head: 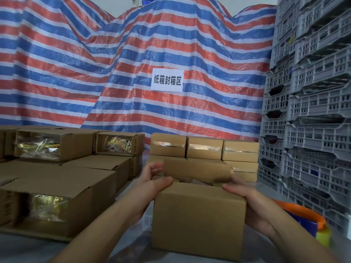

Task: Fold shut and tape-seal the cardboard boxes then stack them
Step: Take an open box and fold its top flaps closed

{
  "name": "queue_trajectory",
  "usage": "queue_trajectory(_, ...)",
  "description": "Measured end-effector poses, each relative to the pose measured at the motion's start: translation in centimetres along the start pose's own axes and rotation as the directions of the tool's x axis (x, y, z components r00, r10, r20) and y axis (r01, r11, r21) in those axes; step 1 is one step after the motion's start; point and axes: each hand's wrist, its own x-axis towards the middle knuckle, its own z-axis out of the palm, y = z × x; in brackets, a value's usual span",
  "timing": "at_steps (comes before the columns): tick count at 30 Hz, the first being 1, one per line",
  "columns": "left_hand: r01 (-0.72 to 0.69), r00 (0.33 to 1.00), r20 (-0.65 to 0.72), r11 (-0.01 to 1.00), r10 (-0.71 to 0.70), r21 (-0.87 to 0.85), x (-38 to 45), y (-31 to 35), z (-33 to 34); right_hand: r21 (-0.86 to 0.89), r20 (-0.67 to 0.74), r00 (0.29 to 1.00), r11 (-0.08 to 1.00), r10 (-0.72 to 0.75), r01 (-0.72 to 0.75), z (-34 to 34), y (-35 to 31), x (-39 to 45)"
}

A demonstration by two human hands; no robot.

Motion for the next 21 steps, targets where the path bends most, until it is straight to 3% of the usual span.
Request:
queue_trajectory(4,-0.073,0.986,0.16,0.989,0.052,0.127,0.9,1.1,-1.1,0.004,0.003,1.0,1.0,0.008,-0.008,-0.1,0.1,0.1)
queue_trajectory(8,-0.089,0.958,0.286,0.952,0.002,0.292,2.5,3.1,-1.5,-0.002,-0.007,1.0,1.0,0.028,-0.028,-0.1,0.1,0.0)
queue_trajectory(11,-0.145,0.961,0.273,0.907,0.035,0.396,2.7,3.4,-1.6,0.006,-0.018,1.0,1.0,0.025,-0.025,0.0,0.0,-0.2)
queue_trajectory(16,-0.292,0.954,0.214,0.814,0.211,0.503,2.1,2.4,-1.9,0.007,-0.064,0.998,1.0,0.006,-0.006,0.1,0.0,-0.3)
queue_trajectory(19,-0.268,0.963,0.186,0.771,0.196,0.578,1.7,1.7,-2.0,0.009,-0.115,0.993,1.0,0.002,-0.001,0.2,0.1,-0.2)
queue_trajectory(21,-0.243,0.969,0.17,0.801,0.179,0.547,1.4,1.4,-2.0,-0.007,-0.119,0.993,1.0,-0.001,0.0,0.2,0.2,-0.2)
